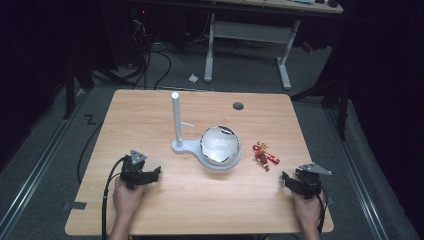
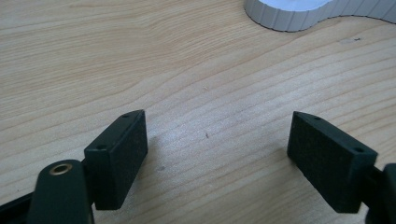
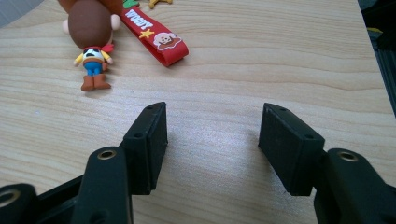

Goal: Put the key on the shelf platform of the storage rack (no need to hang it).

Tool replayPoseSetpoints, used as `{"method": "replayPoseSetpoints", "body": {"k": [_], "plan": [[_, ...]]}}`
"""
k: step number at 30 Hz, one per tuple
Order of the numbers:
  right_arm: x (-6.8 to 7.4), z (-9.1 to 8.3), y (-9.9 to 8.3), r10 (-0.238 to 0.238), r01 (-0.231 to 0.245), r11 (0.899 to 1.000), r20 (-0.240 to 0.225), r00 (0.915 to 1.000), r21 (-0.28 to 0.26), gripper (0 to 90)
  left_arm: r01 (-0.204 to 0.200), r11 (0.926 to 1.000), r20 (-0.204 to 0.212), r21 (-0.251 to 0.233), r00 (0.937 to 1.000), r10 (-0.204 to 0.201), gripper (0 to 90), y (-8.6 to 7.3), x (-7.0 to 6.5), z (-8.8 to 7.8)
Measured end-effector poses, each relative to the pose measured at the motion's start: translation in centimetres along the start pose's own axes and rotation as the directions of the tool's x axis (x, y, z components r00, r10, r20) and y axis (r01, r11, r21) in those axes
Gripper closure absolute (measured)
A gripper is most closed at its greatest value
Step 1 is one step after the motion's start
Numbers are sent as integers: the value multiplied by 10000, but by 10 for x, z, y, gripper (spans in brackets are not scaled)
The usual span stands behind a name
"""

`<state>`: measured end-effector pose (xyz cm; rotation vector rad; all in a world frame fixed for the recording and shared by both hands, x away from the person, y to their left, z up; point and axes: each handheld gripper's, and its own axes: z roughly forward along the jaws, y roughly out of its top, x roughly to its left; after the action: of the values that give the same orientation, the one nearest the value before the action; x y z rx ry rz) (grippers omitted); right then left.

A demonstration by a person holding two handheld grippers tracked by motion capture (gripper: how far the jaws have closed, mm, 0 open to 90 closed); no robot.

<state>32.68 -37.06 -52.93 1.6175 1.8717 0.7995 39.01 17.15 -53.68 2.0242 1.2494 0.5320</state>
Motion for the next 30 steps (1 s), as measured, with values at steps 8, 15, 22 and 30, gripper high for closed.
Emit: {"method": "replayPoseSetpoints", "body": {"k": [8,15,22,30], "plan": [[0,0,0,-2,2,10000,5,10000,19,422,0,10000,1,0,10000,0,206,0,0,0],[0,0,0,2,-2,10000,0,10000,-2,420,0,10000,-1,-2,10000,0,206,0,0,0],[1,1,0,-75,75,10000,-56,10000,50,370,4,10000,0,-3,10000,-4,206,0,0,0],[2,1,1,60,-61,10000,66,10000,62,372,4,10000,-1,0,10000,-4,206,0,0,0]]}}
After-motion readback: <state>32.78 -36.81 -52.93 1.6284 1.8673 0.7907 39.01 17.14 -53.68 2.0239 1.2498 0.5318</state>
